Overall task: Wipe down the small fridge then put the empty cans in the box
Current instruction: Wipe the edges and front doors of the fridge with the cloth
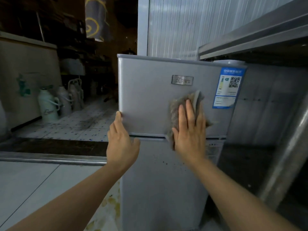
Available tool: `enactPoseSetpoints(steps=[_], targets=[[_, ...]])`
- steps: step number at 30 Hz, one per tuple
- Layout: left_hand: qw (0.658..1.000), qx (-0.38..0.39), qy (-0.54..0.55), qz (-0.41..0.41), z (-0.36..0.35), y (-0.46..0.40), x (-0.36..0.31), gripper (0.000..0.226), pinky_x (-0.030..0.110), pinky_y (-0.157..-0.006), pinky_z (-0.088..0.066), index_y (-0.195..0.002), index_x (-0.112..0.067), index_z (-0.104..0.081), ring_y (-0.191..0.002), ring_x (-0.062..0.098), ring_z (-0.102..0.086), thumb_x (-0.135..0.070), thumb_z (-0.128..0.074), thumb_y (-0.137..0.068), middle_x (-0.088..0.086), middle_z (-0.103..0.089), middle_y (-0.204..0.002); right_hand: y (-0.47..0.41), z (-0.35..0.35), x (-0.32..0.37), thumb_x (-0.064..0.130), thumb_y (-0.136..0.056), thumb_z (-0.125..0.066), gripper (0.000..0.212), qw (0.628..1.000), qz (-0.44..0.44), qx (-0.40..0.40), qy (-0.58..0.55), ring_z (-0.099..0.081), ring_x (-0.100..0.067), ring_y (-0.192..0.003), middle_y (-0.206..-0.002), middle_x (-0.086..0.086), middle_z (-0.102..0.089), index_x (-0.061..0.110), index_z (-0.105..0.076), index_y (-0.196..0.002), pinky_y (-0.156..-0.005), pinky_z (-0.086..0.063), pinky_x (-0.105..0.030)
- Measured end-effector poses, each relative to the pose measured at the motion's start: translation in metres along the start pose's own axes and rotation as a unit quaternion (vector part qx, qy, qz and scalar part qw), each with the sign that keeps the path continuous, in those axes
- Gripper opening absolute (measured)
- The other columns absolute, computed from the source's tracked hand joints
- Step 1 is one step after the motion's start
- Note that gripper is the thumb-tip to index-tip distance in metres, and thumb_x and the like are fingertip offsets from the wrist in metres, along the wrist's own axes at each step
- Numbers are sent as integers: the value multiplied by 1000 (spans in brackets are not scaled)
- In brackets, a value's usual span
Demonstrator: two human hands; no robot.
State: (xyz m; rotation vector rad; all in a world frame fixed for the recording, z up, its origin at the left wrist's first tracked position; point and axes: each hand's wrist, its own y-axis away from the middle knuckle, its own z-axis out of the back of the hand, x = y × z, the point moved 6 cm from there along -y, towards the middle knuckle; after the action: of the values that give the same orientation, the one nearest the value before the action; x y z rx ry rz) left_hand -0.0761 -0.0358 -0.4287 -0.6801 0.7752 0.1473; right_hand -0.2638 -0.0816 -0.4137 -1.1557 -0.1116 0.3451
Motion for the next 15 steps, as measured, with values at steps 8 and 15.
enactPoseSetpoints(steps=[8, 15], targets=[[1000, 1, -10, 15, -6, -1, 3, 92, 45, -105, -33, -149, -18, 3, -137, 30, -21, -12, -62, -84, 10, -20, -150, 16, 0, -39, 44, -83, -52, 81, 996, -60, 27, 64, -14, -38, -141, -156, -8, -14, 12, -15, -148, -114, -1, -54], [999, -37, 1, 11, -14, 0, 4, 94, 48, -105, -32, -150, -16, -1, -134, 32, -23, -7, -65, -82, 11, -20, -149, -28, 18, -90, 48, -87, -37, 83, 968, -247, -18, -28, -9, -36, -144, -157, -18, -6, 5, -3, -149, -117, -2, -47]])
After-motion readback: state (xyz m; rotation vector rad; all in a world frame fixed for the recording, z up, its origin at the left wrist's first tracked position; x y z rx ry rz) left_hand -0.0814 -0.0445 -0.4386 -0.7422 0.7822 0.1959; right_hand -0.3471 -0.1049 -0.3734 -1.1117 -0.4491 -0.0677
